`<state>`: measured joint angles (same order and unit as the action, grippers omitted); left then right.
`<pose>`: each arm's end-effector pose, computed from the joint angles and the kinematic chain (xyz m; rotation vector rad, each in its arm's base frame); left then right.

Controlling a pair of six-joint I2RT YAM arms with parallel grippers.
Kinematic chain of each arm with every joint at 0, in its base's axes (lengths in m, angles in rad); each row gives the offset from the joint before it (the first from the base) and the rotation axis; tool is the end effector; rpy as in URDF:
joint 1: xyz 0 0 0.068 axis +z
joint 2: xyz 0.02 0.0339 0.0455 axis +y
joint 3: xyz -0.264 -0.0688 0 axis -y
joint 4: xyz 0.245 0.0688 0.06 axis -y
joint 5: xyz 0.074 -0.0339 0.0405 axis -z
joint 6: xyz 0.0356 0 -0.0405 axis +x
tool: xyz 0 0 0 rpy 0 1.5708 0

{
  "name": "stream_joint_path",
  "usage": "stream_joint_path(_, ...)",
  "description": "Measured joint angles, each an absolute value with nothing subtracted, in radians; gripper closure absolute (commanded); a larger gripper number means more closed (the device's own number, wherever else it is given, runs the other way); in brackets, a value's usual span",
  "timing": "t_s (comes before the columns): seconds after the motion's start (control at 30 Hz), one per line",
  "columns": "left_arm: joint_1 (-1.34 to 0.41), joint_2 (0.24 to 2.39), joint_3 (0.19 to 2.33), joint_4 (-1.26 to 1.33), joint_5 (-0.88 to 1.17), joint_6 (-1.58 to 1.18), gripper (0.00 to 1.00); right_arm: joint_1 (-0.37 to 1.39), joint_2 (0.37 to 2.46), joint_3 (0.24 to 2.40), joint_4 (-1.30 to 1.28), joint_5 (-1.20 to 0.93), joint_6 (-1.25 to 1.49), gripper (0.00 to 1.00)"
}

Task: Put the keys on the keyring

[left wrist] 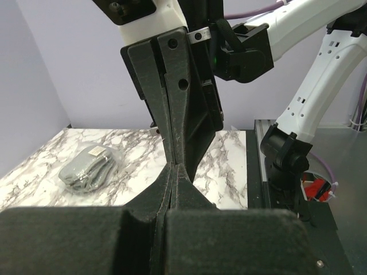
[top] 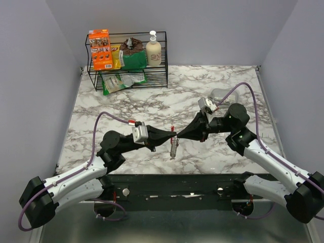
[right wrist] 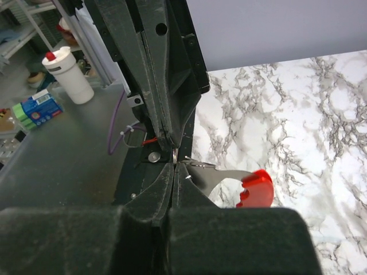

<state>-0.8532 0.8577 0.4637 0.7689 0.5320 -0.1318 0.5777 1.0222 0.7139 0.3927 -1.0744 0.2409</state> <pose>0.1139 -0.1580 0.3129 0.9036 0.9872 -1.1608 0.1711 0.1489 0.3293 -1.1633 1.2652 1.4126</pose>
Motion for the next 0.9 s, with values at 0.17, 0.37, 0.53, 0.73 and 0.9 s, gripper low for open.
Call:
stream_joint_path(0.17,-0.853,0.855,0.465,0.752,0.532,-0.129,1.0,0.582,1.021,0.714,0.38,-1.074,0.231,1.0)
stream_joint_path(0.37,-0.853,0.826,0.493,0.635,0.535,-0.103,0.98,0.582,1.013,0.715,0.324,-1.063,0.197,1.0)
stream_joint_path(0.53,-0.853,0.776,0.529,0.509,0.536,-0.054,0.5,0.582,1.008,0.719,0.279,-1.056,0.171,1.0)
stream_joint_path(0.73,-0.853,0.775,0.67,0.243,0.535,0.036,0.29,0.582,1.008,0.785,0.129,-1.016,0.081,1.0)
stream_joint_path(0.9,-0.853,0.892,0.906,-0.056,0.539,0.132,0.36,0.582,1.028,0.85,-0.004,-0.981,-0.003,1.0)
